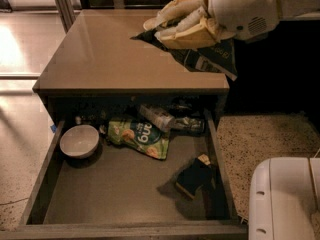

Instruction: Place green jalapeno chip bag into top drawer

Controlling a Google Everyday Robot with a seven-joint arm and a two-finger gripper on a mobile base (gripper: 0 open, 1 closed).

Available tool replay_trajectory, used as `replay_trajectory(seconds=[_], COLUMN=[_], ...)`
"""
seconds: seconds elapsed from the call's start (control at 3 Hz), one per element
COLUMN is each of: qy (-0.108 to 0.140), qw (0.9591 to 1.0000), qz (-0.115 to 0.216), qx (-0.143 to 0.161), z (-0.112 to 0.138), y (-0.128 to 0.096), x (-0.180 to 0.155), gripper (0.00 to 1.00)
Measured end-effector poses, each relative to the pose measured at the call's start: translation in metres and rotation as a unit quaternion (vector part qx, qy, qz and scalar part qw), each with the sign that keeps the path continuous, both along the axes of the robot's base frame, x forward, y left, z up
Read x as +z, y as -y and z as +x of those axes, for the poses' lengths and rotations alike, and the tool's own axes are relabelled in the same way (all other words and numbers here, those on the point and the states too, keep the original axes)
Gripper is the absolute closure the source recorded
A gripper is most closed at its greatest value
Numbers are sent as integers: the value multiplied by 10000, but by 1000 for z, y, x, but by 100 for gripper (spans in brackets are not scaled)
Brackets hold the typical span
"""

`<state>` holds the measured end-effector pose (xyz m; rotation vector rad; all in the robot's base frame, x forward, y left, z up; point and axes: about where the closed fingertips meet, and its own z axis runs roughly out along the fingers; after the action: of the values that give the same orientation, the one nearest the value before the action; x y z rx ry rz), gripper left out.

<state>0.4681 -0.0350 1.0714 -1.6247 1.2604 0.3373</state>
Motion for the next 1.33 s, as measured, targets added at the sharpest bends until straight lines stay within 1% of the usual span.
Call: replay_trajectory(seconds=[0.33, 0.67, 1.0, 1.33], qy=[15, 28, -34, -224], qw=[9995, 9974, 9972, 9937], qz=[-64, -155, -134, -120], qx=[313, 704, 739, 1090], z=[6, 5, 15, 32], y=[-34, -70, -74, -109], x=[1, 0, -3, -19], gripper=[100, 100, 100, 100])
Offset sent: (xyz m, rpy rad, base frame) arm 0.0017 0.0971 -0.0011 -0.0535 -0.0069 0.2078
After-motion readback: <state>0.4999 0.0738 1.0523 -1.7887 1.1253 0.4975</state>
